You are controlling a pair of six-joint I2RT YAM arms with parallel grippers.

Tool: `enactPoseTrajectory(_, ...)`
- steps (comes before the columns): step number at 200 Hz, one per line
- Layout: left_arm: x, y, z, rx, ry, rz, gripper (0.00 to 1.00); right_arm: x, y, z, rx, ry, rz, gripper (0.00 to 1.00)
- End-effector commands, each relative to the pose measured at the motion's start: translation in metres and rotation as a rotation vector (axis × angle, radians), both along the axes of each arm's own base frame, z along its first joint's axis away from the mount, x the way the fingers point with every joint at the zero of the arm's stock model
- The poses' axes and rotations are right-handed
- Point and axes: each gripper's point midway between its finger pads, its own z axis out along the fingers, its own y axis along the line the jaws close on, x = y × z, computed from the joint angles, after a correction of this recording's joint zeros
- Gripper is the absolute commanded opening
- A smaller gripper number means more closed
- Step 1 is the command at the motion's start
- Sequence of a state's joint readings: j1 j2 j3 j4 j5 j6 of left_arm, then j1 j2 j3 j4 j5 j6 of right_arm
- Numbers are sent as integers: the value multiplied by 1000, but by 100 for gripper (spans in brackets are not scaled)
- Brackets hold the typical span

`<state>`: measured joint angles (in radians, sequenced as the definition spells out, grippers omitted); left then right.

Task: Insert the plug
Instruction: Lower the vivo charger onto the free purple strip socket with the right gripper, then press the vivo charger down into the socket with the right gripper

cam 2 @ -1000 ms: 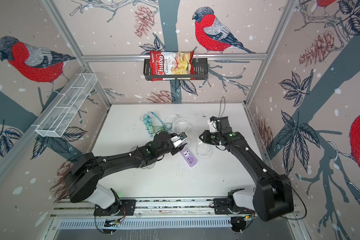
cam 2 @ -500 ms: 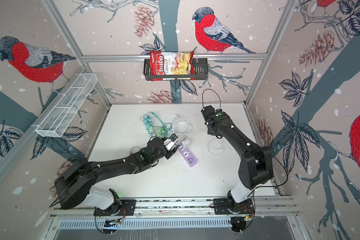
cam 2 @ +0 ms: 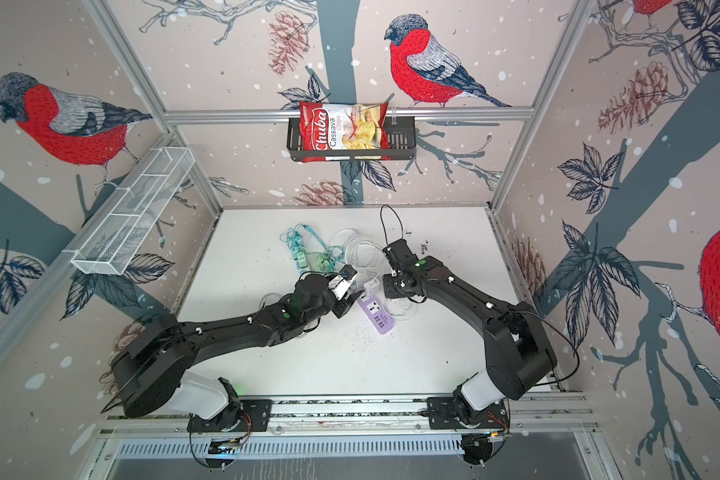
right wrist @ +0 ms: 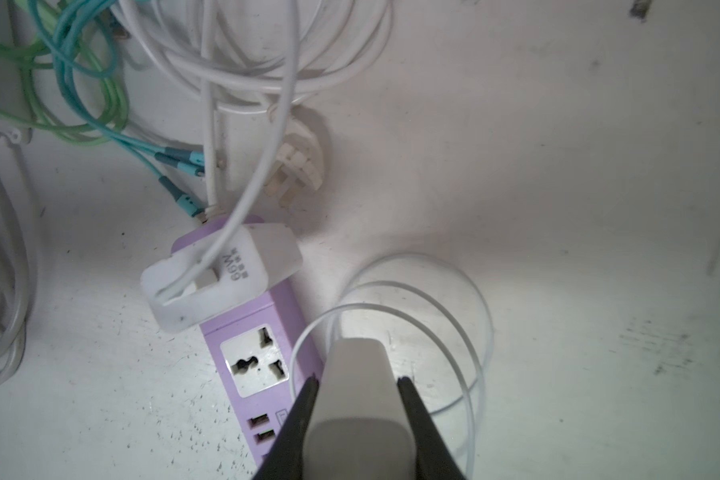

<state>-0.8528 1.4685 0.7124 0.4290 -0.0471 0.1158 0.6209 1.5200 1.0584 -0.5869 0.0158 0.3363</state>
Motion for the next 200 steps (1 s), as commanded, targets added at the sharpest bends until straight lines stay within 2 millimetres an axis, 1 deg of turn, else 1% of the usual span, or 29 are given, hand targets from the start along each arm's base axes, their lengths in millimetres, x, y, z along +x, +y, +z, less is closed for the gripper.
enactPoseTrajectory(1,-2,-4,11,-59,0,-12,56,-1,21,7,69,-49,76,0)
enactPoseTrajectory(12,-5,-4,10,-62,3,-23,56,-4,27,10,69,-74,106,0)
enactPoseTrajectory(28,-6,-3,9,-68,8,-18,56,-2,30,14,62,-101,116,0)
enactPoseTrajectory(45,-7,-2,3,-56,22,-19,56,-3,37,19,60,-127,143,0)
enactPoseTrajectory(81,-8,-2,1,-59,40,-16,56,-11,56,16,89,-115,205,0)
enactPoseTrajectory(113,-10,-2,0,-66,57,-18,54,-18,61,22,145,-129,227,0)
enactPoseTrajectory(129,-12,-5,-1,-71,64,-34,52,-20,62,20,154,-125,234,0)
enactPoseTrajectory(137,-17,-10,-2,-73,78,-66,52,-20,62,17,158,-123,232,0)
enactPoseTrajectory(162,-34,-18,-18,-68,109,-105,51,-16,58,12,155,-111,203,0)
enactPoseTrajectory(185,-53,-16,-29,-101,112,-102,50,-19,59,12,175,-106,213,0)
enactPoseTrajectory(200,-56,-12,-30,-137,130,-87,50,-21,64,10,198,-105,232,0)
